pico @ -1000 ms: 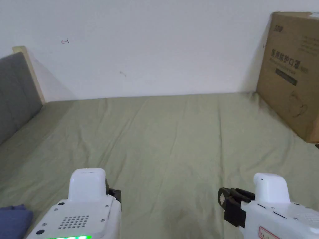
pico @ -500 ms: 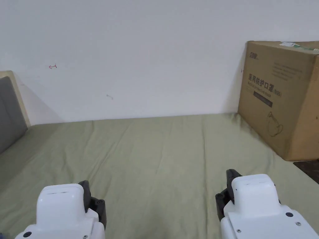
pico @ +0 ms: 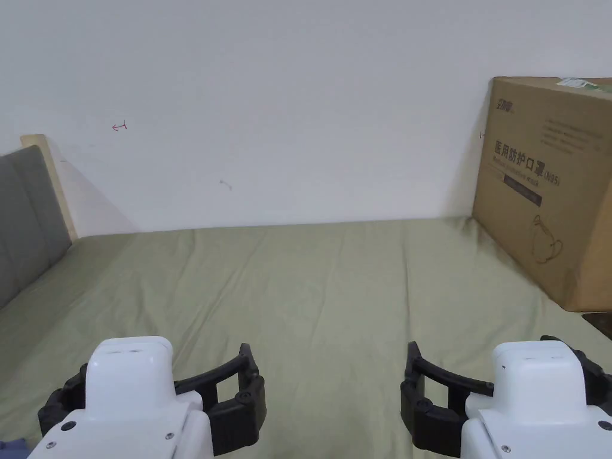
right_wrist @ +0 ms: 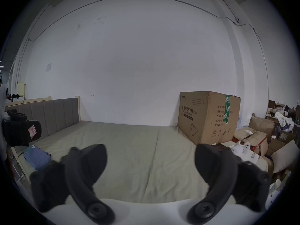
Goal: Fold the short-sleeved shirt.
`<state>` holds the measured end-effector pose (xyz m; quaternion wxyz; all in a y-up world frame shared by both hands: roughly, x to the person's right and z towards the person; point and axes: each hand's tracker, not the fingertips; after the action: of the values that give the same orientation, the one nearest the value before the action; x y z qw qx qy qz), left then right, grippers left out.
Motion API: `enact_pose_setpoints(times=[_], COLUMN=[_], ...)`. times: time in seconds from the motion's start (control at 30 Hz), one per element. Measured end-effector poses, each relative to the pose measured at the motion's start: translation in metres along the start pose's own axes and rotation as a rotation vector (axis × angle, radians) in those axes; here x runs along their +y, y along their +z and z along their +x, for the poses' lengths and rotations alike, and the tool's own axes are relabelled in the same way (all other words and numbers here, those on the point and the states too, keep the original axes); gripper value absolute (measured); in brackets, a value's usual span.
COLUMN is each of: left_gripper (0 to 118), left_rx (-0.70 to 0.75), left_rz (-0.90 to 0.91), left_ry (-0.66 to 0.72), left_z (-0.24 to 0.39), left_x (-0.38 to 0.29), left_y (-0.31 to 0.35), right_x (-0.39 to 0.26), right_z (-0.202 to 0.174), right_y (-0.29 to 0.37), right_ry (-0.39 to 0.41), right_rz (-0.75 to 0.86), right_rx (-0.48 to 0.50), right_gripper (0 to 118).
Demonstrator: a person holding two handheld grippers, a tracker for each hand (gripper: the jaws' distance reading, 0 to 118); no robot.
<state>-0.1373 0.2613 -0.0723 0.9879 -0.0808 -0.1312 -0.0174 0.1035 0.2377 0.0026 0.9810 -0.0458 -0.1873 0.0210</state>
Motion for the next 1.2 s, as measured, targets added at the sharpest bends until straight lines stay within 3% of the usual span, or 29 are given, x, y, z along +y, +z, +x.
enact_pose_setpoints(times=[0.07, 0.5, 0.63, 1.03, 1.2], left_gripper=[113, 113, 113, 113, 113], left_rx=[0.003, 0.055, 0.012, 0.006, -0.010], left_rz=[-0.002, 0.014, -0.021, -0.070, -0.102], left_ry=[-0.008, -0.123, -0.050, -0.027, 0.035], left_z=[0.001, 0.015, 0.012, 0.011, 0.009], left_x=[0.001, -0.002, -0.001, 0.003, 0.009], left_y=[-0.002, 0.003, -0.001, 0.001, 0.000], right_x=[0.000, 0.000, -0.002, -0.004, -0.003], right_z=[0.000, -0.002, -0.002, -0.001, -0.004], right_y=[0.001, -0.004, -0.005, -0.001, -0.001], right_ry=[-0.001, 0.002, -0.004, -0.024, 0.014], right_rz=[0.006, -0.011, -0.024, -0.012, -0.011], right_rx=[0.003, 0.011, 0.012, 0.026, 0.025], right_gripper=[116, 117, 117, 117, 117])
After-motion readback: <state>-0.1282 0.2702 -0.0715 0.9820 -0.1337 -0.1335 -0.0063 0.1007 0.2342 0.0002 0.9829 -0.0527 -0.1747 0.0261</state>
